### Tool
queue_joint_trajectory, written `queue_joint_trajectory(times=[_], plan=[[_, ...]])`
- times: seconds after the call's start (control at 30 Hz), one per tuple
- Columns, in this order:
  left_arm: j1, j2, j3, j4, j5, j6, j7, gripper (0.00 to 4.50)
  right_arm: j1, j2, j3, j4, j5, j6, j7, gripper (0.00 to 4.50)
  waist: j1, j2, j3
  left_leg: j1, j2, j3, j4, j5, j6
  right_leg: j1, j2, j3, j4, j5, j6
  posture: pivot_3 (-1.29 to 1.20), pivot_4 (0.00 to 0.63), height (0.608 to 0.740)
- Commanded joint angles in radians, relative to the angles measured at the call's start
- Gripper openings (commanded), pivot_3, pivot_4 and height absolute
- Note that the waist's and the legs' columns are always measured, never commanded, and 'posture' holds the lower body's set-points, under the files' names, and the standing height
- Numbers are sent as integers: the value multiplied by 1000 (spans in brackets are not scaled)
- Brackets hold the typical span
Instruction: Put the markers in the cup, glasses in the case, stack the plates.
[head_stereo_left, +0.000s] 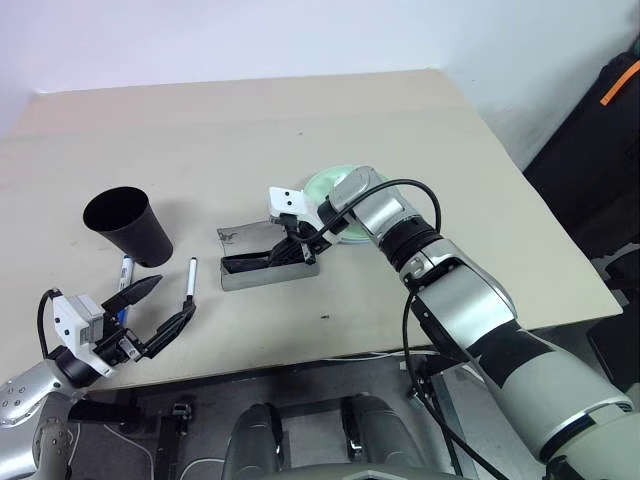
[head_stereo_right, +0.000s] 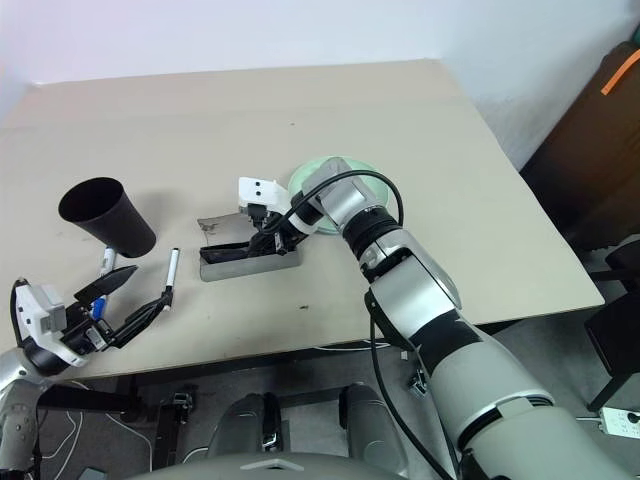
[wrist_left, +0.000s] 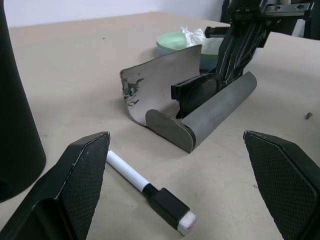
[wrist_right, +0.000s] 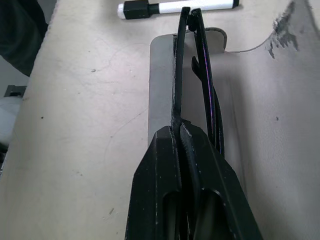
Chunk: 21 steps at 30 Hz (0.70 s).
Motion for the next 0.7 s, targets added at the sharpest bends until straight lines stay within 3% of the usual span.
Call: queue_joint_trajectory(times=[0.03,0.3,0.5,0.67,0.7], plan=[[-4,3,3,-17,1,-18,-2,4500,-10,15,-11,5,-5,0,-9,825,0,0,0,0,0,0,0,0,0,0,0,0,0,0,0,0,150,726],[-1,2,-6,-27,5,-12,7,4500,-43,20,-52,25,10,1,-55,3511,0,0,0,0,0,0,0,0,0,0,0,0,0,0,0,0,150,726],[15,3,-3,-46,2,-9,17,4500,-58,16,-114,-14,61,12,-45,3511,1,0,0,0,0,0,0,0,0,0,0,0,0,0,0,0,150,726],[25,3,-1,-66,-1,-2,28,4500,-95,6,-271,-36,186,31,-103,3511,1,0,0,0,0,0,0,0,0,0,0,0,0,0,0,0,150,726],[27,3,1,-70,-2,-2,29,4500,-107,2,-292,-30,201,54,-115,3890,1,0,0,0,0,0,0,0,0,0,0,0,0,0,0,0,150,726]])
